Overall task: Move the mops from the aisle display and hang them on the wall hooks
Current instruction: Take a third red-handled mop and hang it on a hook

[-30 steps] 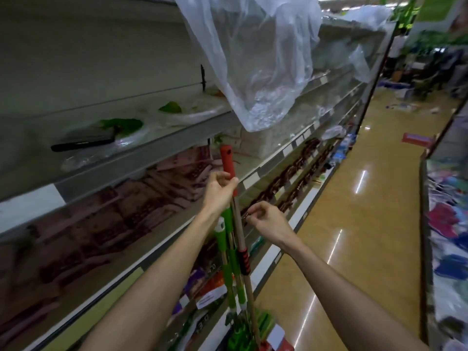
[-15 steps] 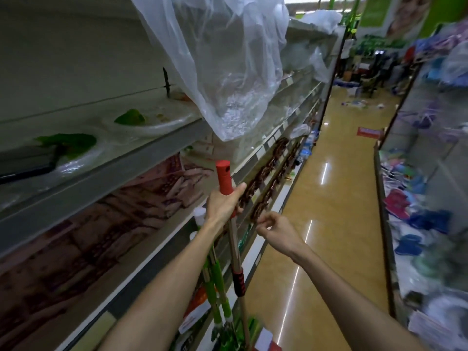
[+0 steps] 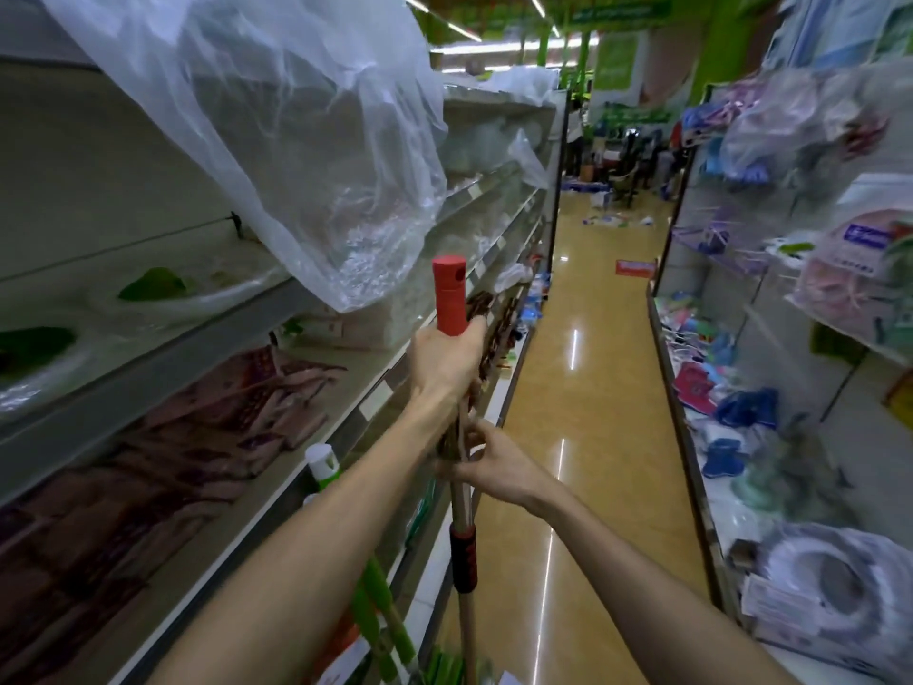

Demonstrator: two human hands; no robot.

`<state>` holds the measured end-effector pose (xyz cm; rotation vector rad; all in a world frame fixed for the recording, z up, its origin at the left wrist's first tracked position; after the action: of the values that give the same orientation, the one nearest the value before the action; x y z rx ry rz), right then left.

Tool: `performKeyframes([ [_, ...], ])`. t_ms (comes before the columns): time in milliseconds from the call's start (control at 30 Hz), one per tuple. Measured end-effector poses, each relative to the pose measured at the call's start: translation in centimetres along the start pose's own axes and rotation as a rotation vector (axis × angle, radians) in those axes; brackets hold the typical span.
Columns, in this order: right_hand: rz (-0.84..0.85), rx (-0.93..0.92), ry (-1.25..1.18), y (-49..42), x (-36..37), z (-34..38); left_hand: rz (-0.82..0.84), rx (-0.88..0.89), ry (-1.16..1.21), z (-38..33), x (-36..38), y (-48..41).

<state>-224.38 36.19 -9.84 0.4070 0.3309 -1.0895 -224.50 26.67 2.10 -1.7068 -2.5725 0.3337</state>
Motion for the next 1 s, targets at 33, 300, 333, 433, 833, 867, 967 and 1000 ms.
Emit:
performKeyframes([
  [33,0.002,-0.035,-0.076,0.2,-0.1,0.9,0.012,0.021,0.006,-1.6,0.1,-0.1],
  [300,0.107,-0.116,-0.483,0.4,0.9,6.6,0.137,0.041,0.199,-8.4,-0.7,0.4],
  [333,0.095,-0.102,-0.478,0.5,1.0,7.0,0.140,0.035,0.217,-8.5,-1.1,0.5],
  [433,0.084,-0.115,-0.438,0.9,1.8,8.5,0.112,0.043,0.258,-9.0,-2.7,0.5],
  [833,0.301,-0.167,-0.365,4.8,8.2,13.2,-0.180,0.097,0.221,-11.1,-10.9,4.9],
  [867,0.332,-0.175,-0.349,5.4,9.1,13.3,-0.221,0.104,0.215,-11.1,-11.9,6.0],
  [967,0.452,-0.241,-0.304,8.6,12.0,14.5,-0.340,0.115,0.187,-11.3,-15.0,9.7],
  [1000,0.496,-0.256,-0.293,9.8,13.1,15.1,-0.382,0.113,0.175,-11.4,-16.2,11.1],
])
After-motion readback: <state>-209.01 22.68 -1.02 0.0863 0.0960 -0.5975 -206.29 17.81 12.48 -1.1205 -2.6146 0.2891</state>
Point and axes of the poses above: each hand's wrist, its own y-axis away from the middle knuckle, its own x-axis out of the palm, z = x × y, the point moved 7 cm from there along -y, towards the middle knuckle, and after that the axes turned 4 degrees about x, right-handed, at the moved point
